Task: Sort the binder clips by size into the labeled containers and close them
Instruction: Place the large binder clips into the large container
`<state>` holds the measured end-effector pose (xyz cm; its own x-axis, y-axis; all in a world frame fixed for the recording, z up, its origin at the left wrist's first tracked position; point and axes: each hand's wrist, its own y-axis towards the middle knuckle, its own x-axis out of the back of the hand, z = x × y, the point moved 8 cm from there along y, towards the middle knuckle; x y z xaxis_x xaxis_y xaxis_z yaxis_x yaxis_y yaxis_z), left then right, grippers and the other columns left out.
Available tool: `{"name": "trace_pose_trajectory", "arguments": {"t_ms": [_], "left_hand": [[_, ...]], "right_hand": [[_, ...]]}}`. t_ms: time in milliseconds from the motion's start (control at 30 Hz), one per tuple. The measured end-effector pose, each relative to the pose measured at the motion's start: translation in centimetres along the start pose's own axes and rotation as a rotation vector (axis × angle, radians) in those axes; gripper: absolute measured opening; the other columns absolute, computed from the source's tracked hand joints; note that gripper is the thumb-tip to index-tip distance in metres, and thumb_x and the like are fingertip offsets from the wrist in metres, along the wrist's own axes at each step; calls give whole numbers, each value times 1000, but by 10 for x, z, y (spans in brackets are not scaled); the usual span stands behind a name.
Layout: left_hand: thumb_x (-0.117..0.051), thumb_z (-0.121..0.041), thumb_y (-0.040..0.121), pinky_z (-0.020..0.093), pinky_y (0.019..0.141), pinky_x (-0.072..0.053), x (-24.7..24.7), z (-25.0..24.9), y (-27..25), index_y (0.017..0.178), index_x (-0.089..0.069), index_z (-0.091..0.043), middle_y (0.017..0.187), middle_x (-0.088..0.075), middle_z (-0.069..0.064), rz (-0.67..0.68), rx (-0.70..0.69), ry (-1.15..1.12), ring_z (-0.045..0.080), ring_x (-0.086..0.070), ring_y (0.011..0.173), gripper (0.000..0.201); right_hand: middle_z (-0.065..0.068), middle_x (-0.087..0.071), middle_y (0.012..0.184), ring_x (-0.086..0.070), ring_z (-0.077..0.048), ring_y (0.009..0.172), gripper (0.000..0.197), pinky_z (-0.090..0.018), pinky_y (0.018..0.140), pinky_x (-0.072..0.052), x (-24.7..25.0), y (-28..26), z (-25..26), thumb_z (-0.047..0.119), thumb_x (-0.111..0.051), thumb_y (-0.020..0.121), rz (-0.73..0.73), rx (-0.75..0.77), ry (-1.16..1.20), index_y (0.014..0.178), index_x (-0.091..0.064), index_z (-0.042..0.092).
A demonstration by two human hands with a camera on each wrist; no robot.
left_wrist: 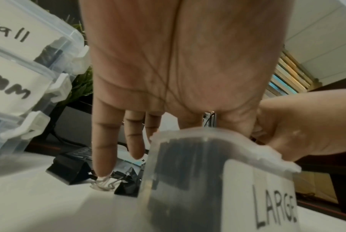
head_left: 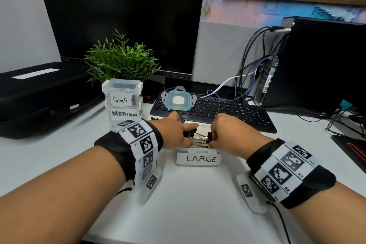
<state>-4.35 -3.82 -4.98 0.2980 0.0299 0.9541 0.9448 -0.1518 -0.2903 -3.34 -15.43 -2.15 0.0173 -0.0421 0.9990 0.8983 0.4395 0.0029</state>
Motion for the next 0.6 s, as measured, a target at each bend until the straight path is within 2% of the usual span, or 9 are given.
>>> {"name": "trace_pose_trajectory", "arguments": {"t_ms": [67, 133, 200, 300, 400, 500, 600], "left_hand": [[-45, -53, 91, 43, 99, -43, 2, 0, 0, 145, -19, -42, 133, -27, 7, -15, 18, -3, 28, -49, 113, 61], [-50, -54, 87, 45, 96, -46, 5, 0, -1, 141, -26, -40, 133, -31, 5, -55, 16, -18, 28, -50, 113, 61], [-49, -57, 87, 46, 94, -46, 5, 1, -2, 140, -25, -43, 132, -32, 4, -66, 14, -2, 29, -52, 111, 60], [-38, -60, 91, 46, 95, -45, 2, 0, -2, 142, -14, -52, 130, -29, 6, -40, 4, 74, 29, -50, 114, 58], [-33, -61, 92, 45, 95, -45, 1, -1, -2, 142, -17, -53, 130, -28, 6, -30, 7, 123, 29, -47, 116, 53], [-38, -60, 91, 44, 93, -46, 4, -4, -3, 139, -28, -46, 127, -32, 7, -59, -2, 97, 29, -49, 112, 51], [-42, -62, 88, 43, 90, -47, 9, -6, -5, 131, -37, -35, 123, -38, 6, -92, -6, 82, 28, -51, 107, 51]], "right_hand": [[-1, -48, 101, -53, -18, 84, 26, -25, 67, -39, 0, 0, -1, 25, -66, 83, 11, -7, 2, 66, -47, 20], [1, -45, 99, -50, -16, 82, 27, -24, 67, -38, 0, 0, -4, 27, -69, 81, 16, -22, 24, 67, -46, 23], [3, -44, 97, -49, -14, 80, 23, -24, 67, -38, 1, 1, -8, 28, -72, 77, 4, -36, 73, 83, -51, 22], [5, -42, 99, -51, -15, 88, 45, -27, 77, -44, -2, 2, -13, 31, -75, 74, 14, -27, 125, 113, -53, 30], [6, -41, 104, -50, -14, 99, 53, -24, 83, -42, -4, 2, -12, 34, -72, 79, 37, 6, 97, 128, -52, 39], [4, -43, 107, -49, -13, 97, 52, -22, 82, -39, -4, 0, -9, 33, -70, 82, 53, 29, 69, 131, -53, 37], [2, -46, 113, -52, -16, 103, 44, -23, 86, -41, -4, 0, -8, 31, -69, 83, 59, 36, 51, 126, -59, 31]]}}
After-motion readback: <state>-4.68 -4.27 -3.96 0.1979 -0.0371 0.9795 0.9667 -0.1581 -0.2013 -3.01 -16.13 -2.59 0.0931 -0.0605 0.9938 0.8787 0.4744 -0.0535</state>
